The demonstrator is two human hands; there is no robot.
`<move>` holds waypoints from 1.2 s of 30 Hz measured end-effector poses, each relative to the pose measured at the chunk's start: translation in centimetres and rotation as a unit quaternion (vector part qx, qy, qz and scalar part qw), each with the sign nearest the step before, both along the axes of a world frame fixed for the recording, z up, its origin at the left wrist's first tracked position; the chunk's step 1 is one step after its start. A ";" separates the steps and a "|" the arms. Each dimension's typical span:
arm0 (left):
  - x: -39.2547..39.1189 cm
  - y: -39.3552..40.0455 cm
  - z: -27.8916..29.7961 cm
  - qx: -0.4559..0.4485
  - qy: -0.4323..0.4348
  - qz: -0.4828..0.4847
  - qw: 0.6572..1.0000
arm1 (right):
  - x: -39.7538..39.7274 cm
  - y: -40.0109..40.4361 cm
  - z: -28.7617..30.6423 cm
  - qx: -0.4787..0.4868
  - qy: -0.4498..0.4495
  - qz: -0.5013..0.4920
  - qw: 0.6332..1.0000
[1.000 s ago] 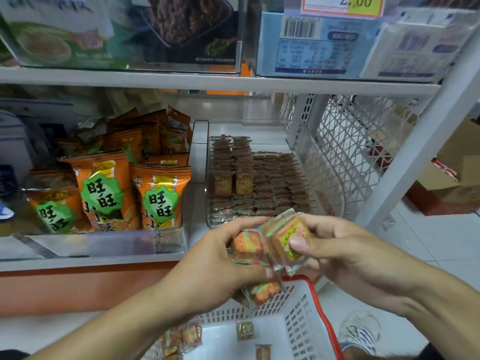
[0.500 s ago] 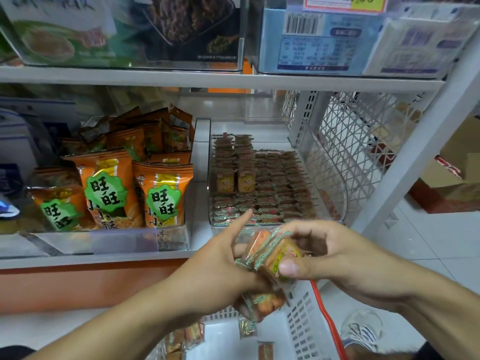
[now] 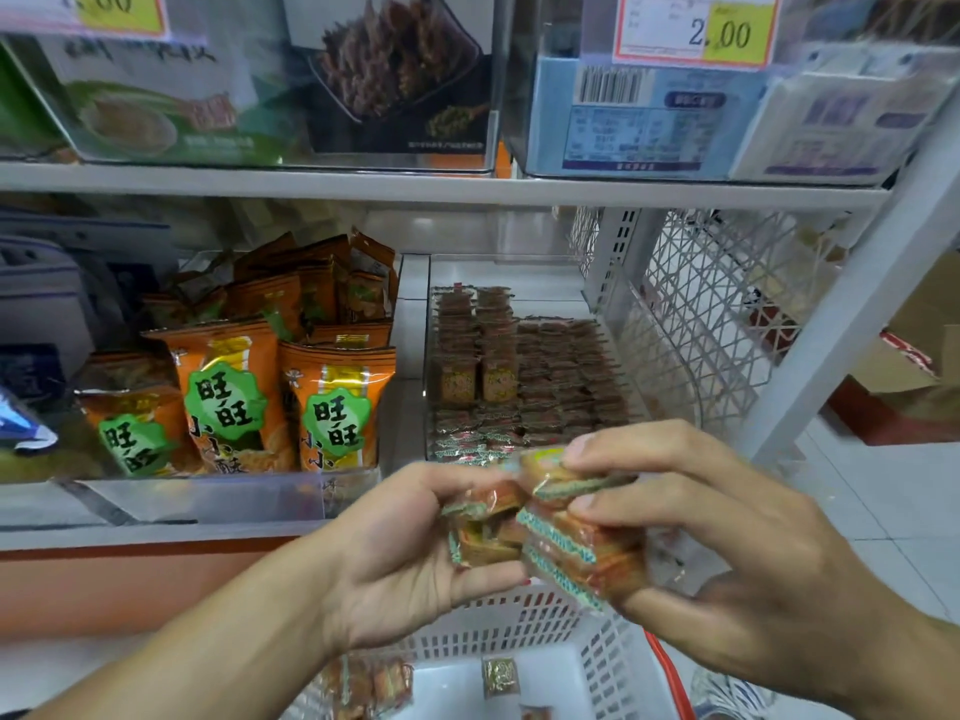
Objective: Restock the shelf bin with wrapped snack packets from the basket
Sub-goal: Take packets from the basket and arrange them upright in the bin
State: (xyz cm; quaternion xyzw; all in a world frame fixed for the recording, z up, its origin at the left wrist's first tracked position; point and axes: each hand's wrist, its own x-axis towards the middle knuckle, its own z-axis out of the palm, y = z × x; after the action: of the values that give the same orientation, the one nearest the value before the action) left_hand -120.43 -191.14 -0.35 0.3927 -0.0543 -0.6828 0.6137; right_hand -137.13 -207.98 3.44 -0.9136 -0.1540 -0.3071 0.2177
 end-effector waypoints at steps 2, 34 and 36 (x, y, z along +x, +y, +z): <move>0.2 0.1 0.4 -0.009 -0.012 0.003 1.000 | 0.1 0.2 -0.1 -0.021 0.026 0.012 0.999; -0.8 -0.1 -1.5 0.055 -0.314 -0.007 0.948 | 0.7 -0.3 -1.0 0.378 0.531 -0.023 0.758; -0.7 -0.1 -1.3 0.056 -0.299 0.011 0.953 | 0.8 -0.4 -1.2 0.457 0.507 -0.024 0.730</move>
State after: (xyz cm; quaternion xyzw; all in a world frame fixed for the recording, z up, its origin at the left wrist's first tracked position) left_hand -121.16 -191.27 -1.65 0.6131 -0.1922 -0.5293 0.5541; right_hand -136.34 -208.35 2.22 -0.7273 0.1598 0.1634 0.6472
